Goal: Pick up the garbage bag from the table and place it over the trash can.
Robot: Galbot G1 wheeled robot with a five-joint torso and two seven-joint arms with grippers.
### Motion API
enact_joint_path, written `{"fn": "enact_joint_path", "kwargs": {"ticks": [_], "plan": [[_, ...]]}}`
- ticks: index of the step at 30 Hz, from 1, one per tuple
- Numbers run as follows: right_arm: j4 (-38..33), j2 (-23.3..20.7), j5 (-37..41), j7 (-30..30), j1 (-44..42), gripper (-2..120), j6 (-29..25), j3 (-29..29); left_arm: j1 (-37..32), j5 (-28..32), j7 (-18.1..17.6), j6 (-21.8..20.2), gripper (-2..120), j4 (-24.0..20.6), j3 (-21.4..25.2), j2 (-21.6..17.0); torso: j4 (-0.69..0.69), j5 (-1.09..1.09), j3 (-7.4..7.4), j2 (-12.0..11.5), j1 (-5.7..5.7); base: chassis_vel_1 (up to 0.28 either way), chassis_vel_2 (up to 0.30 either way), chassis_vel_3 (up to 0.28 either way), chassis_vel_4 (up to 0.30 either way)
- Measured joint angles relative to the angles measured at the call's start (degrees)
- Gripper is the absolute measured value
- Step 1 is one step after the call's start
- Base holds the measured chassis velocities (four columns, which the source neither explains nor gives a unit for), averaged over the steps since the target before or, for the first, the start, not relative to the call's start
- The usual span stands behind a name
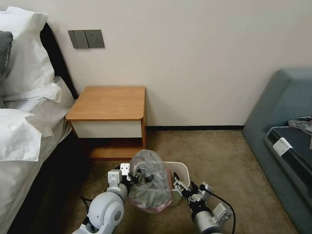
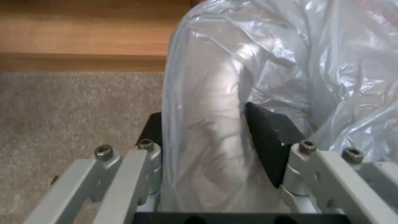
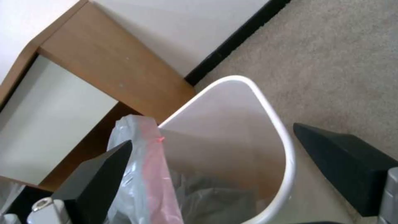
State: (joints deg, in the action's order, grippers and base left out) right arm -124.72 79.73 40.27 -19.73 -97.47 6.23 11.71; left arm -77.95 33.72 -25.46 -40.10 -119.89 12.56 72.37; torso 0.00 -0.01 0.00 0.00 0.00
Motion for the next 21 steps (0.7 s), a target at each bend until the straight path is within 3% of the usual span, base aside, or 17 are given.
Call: {"fn": "enact_joint_path", "kwargs": {"ticks": [17,21], "plan": [[0.24,-0.05,0.11,0.01,0.87,100,-0.1,-0.14,0.23,0.0,0.09,-0.22,38,1.32,-0.99,0.5,0.0,0.01,0.0,0.0,0.0,0.0,0.0,0.0,0.0],[-0.75,-0.06,-0.12,0.28,0.84,100,-0.23,-0.13,0.19,-0.21,-0.15,-0.2,25,1.57,-0.95,0.57,0.0,0.01,0.0,0.0,0.0,0.0,0.0,0.0,0.0]]}}
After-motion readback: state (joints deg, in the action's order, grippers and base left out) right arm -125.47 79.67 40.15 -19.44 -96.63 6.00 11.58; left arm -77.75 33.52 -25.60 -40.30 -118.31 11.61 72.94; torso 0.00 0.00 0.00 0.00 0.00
